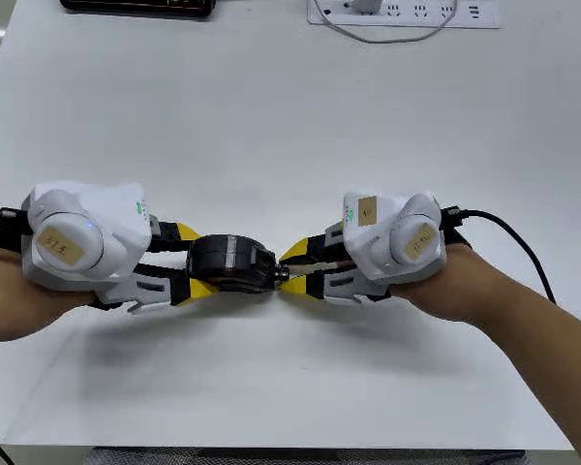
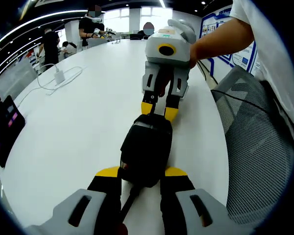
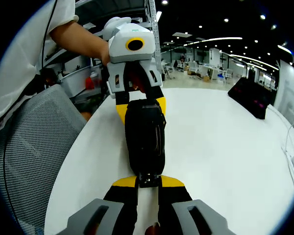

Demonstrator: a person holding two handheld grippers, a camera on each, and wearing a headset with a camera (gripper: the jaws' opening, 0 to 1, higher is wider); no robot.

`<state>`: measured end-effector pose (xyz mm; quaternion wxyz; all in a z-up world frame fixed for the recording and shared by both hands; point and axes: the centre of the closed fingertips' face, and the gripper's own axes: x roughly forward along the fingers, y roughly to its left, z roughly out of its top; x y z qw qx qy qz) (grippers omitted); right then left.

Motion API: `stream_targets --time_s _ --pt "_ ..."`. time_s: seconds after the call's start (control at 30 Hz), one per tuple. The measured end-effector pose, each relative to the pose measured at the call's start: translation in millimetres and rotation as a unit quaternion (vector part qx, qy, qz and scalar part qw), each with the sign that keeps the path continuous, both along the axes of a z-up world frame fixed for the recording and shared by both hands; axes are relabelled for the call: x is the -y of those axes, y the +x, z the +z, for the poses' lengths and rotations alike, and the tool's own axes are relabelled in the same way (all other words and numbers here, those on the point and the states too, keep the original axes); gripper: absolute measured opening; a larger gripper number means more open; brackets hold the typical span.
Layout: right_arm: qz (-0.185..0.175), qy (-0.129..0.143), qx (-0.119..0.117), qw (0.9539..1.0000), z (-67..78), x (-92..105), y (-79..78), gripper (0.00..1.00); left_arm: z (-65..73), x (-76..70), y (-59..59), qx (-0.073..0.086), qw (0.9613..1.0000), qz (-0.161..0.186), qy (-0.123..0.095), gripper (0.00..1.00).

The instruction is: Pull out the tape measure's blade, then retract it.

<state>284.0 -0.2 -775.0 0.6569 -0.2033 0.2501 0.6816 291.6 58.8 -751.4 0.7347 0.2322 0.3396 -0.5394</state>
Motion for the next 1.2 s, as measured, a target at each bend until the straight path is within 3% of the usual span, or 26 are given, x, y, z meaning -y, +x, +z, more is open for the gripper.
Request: stream_targets --time_s 0.2,1.2 --pt "0.004 -0.009 0.019 0.9998 -5.8 -3.2 -0.6 0.12 0.0 0.5 0.1 0.000 1.0000 -0.001 -0.001 0.25" --pt "-0.003 0.000 0.015 0.9999 -1.5 7.4 3.6 0.10 -0.7 -1.7 -0.3 0.004 1.0000 0.000 0.007 0.24"
